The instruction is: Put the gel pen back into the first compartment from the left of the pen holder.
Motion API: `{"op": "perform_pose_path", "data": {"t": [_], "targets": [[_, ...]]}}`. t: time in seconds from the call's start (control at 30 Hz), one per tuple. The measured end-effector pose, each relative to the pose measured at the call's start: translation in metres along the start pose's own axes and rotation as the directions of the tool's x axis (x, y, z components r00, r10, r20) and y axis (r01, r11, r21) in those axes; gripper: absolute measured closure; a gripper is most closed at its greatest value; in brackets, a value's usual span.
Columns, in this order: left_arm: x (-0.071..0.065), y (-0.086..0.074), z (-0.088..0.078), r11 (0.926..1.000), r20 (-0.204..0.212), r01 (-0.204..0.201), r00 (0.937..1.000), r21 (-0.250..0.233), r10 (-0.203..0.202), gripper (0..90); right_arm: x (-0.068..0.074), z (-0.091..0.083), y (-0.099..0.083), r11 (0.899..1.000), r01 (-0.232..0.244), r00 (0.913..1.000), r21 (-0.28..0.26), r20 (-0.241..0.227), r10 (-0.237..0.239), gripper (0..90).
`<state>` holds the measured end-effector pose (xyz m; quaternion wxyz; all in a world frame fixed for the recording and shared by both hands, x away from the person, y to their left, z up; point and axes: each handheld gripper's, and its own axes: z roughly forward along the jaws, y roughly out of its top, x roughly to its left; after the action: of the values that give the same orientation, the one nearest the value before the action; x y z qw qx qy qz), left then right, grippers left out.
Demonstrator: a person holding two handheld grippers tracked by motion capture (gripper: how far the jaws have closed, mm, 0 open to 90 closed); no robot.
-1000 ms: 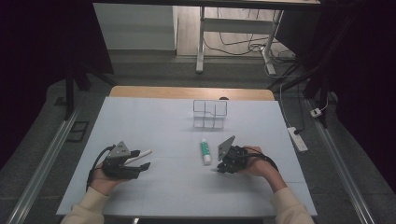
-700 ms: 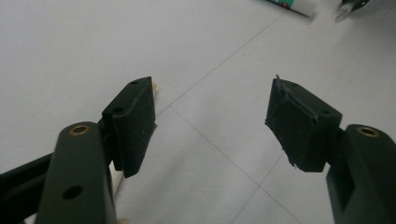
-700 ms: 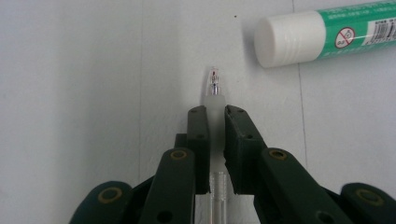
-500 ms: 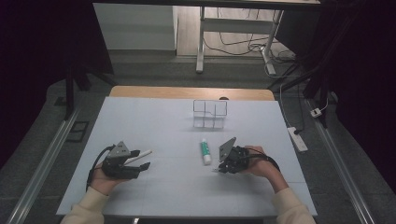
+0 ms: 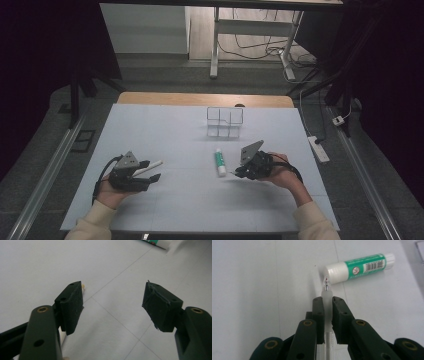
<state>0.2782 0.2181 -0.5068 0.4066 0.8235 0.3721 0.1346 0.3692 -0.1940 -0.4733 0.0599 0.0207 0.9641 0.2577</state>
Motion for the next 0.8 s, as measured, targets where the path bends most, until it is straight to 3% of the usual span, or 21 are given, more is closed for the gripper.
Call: {"op": "perform_pose_path", "data": {"t": [0.3, 0.8], "targets": [[0.0, 0.0, 0.0, 1.0, -0.002, 0.0, 1.0, 0.001, 0.0, 32.8, -0.004, -0.017, 0.002, 0.993, -0.049, 0.9983, -0.107, 0.025, 0.052, 80.1], [0.0, 0.0, 0.0, 1.0, -0.003, -0.002, 1.0, 0.002, 0.002, 32.7, -0.008, -0.032, 0.002, 0.973, -0.101, 0.9876, -0.209, 0.096, 0.124, 80.1]]}}
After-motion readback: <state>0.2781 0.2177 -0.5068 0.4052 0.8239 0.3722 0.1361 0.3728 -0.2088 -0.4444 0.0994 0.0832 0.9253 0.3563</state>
